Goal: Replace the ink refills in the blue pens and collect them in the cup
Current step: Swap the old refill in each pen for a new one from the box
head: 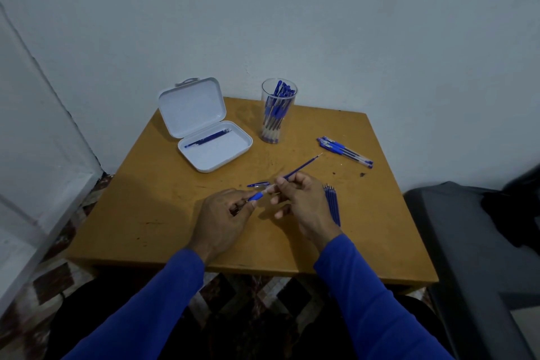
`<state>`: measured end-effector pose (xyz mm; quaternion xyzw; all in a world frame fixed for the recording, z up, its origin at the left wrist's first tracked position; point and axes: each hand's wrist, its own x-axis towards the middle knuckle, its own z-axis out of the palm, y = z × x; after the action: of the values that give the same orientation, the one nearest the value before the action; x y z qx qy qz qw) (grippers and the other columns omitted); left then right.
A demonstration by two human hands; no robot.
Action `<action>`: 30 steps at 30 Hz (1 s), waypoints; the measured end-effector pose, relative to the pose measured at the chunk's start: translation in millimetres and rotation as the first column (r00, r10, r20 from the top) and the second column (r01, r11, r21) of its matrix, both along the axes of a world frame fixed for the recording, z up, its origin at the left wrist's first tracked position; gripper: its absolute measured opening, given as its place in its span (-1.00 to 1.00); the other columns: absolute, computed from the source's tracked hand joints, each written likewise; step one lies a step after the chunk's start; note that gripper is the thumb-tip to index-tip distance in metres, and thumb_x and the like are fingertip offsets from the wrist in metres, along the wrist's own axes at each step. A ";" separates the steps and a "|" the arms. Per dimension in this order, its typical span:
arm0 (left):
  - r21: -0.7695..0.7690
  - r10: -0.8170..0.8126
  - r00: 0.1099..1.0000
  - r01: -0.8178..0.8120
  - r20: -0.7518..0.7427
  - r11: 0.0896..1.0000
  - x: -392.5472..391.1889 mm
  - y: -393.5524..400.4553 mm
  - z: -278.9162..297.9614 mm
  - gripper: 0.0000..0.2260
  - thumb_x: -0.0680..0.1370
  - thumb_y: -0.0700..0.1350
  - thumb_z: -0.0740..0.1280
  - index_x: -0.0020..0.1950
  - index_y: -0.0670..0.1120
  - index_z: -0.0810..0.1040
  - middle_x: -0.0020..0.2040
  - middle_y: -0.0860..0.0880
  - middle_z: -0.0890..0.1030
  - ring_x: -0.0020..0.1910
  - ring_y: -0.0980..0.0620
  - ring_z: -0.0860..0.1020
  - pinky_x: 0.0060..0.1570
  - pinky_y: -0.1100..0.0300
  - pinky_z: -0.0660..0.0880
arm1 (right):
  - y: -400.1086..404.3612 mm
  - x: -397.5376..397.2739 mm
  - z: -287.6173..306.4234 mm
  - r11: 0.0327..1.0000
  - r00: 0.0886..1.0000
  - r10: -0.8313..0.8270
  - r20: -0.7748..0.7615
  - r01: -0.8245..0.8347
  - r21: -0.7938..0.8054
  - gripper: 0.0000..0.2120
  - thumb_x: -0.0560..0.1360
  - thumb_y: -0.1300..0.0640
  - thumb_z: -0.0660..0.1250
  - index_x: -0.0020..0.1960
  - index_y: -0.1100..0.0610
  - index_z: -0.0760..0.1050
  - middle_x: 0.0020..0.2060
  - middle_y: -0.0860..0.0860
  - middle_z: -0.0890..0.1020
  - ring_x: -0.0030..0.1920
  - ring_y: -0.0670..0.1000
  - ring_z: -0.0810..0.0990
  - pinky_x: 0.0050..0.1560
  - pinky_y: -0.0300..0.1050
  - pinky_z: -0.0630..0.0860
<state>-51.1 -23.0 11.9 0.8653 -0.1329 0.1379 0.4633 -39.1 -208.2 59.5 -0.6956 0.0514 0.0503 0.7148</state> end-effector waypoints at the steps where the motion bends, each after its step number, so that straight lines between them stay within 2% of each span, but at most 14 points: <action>1: 0.000 -0.001 1.000 0.001 0.000 1.000 0.2 0.3 -0.2 -0.78 0.58 -0.08 0.42 0.22 0.06 0.68 -0.17 0.18 0.63 -0.18 0.13 0.55 -0.22 0.38 0.42 | -0.1 -0.1 0.3 1.000 1.000 0.004 -0.004 -0.004 0.003 -0.86 0.65 0.21 0.29 0.10 0.29 0.53 -0.10 0.15 0.73 -0.26 0.04 0.64 -0.42 -0.12 0.57; 7: -0.011 -0.012 1.000 0.012 0.001 1.000 1.3 1.8 -2.2 -0.78 0.59 -0.07 0.42 0.23 0.07 0.68 -0.18 0.16 0.63 -0.22 0.09 0.54 -0.25 0.34 0.43 | 1.8 -1.5 1.0 0.999 0.997 0.048 -0.064 -0.047 0.021 -0.82 0.61 0.23 0.35 0.13 0.34 0.56 -0.08 0.19 0.73 -0.27 0.04 0.64 -0.45 -0.15 0.56; 10: -0.020 -0.015 1.000 0.015 -0.002 1.000 1.2 1.7 -1.5 -0.78 0.59 -0.07 0.42 0.23 0.06 0.68 -0.15 0.17 0.64 -0.20 0.12 0.55 -0.22 0.34 0.44 | 4.4 -1.9 1.4 0.997 0.993 0.081 -0.085 -0.080 0.012 -0.80 0.60 0.16 0.39 0.14 0.27 0.57 -0.06 0.20 0.72 -0.28 0.04 0.63 -0.48 -0.17 0.53; 14: -0.046 -0.004 1.000 0.005 0.010 0.999 -1.2 0.6 1.0 -0.79 0.58 -0.09 0.43 0.21 0.06 0.68 -0.16 0.21 0.63 -0.18 0.15 0.56 -0.22 0.39 0.44 | 5.7 1.7 2.1 0.992 0.993 -0.108 -0.052 0.111 0.054 -0.73 0.64 0.06 0.32 0.09 0.30 0.51 -0.13 0.16 0.70 -0.39 -0.01 0.58 -0.55 -0.18 0.46; 16: -0.046 -0.002 1.000 0.002 0.016 0.999 -1.3 -0.2 0.7 -0.79 0.57 -0.09 0.43 0.20 0.07 0.67 -0.17 0.21 0.63 -0.18 0.14 0.56 -0.24 0.40 0.43 | 3.1 3.6 0.3 0.991 0.990 -0.132 -0.042 0.133 0.013 -0.74 0.64 0.07 0.33 0.05 0.31 0.52 -0.14 0.19 0.68 -0.42 -0.03 0.55 -0.57 -0.19 0.42; 19: -0.045 0.003 1.000 -0.003 0.009 0.999 -0.1 0.2 -0.6 -0.78 0.57 -0.10 0.44 0.21 0.06 0.68 -0.20 0.18 0.63 -0.22 0.10 0.55 -0.26 0.37 0.44 | 1.1 3.4 -1.0 0.995 0.996 0.004 -0.090 -0.012 -0.095 -0.76 0.61 0.07 0.39 -0.01 0.28 0.59 -0.08 0.29 0.68 -0.44 0.00 0.50 -0.58 -0.19 0.37; 21: -0.024 0.004 1.000 -0.003 0.016 1.000 -0.2 0.3 0.0 -0.77 0.57 -0.11 0.43 0.22 0.05 0.68 -0.20 0.18 0.62 -0.22 0.11 0.55 -0.25 0.37 0.44 | 2.7 2.4 -1.1 0.992 0.990 0.066 -0.127 -0.079 -0.101 -0.76 0.59 0.06 0.41 0.01 0.28 0.61 -0.07 0.27 0.69 -0.44 0.00 0.49 -0.58 -0.20 0.36; 24: -0.046 0.003 1.000 -0.002 0.015 0.999 -0.5 -0.2 0.3 -0.78 0.57 -0.12 0.44 0.20 0.08 0.67 -0.19 0.20 0.62 -0.22 0.13 0.55 -0.24 0.34 0.46 | 3.6 2.9 -1.5 0.999 0.991 0.011 -0.135 -0.018 -0.050 -0.79 0.61 0.07 0.39 0.04 0.23 0.60 -0.07 0.25 0.70 -0.45 -0.02 0.49 -0.59 -0.21 0.36; 27: -0.047 0.000 1.000 0.000 0.013 0.999 0.7 0.2 -0.3 -0.78 0.58 -0.11 0.43 0.20 0.09 0.67 -0.17 0.19 0.63 -0.20 0.12 0.56 -0.24 0.32 0.47 | 4.7 1.8 -2.5 0.998 0.993 0.016 -0.115 -0.023 -0.061 -0.74 0.60 0.01 0.39 0.03 0.23 0.61 -0.08 0.29 0.68 -0.44 0.01 0.48 -0.58 -0.20 0.36; 30: -0.043 0.011 1.000 -0.011 0.006 0.999 -0.2 -0.3 1.0 -0.78 0.58 -0.12 0.43 0.22 0.04 0.68 -0.17 0.22 0.62 -0.18 0.18 0.55 -0.22 0.41 0.41 | 5.6 2.7 -4.3 0.990 0.989 -0.100 -0.105 0.088 -0.110 -0.74 0.66 0.00 0.29 0.07 0.18 0.61 -0.11 0.14 0.70 -0.43 -0.05 0.52 -0.55 -0.19 0.40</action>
<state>-51.3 -23.4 12.9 0.8554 -0.1265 0.1462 0.4805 -36.4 -202.6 55.2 -0.7252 0.1263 0.0522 0.6748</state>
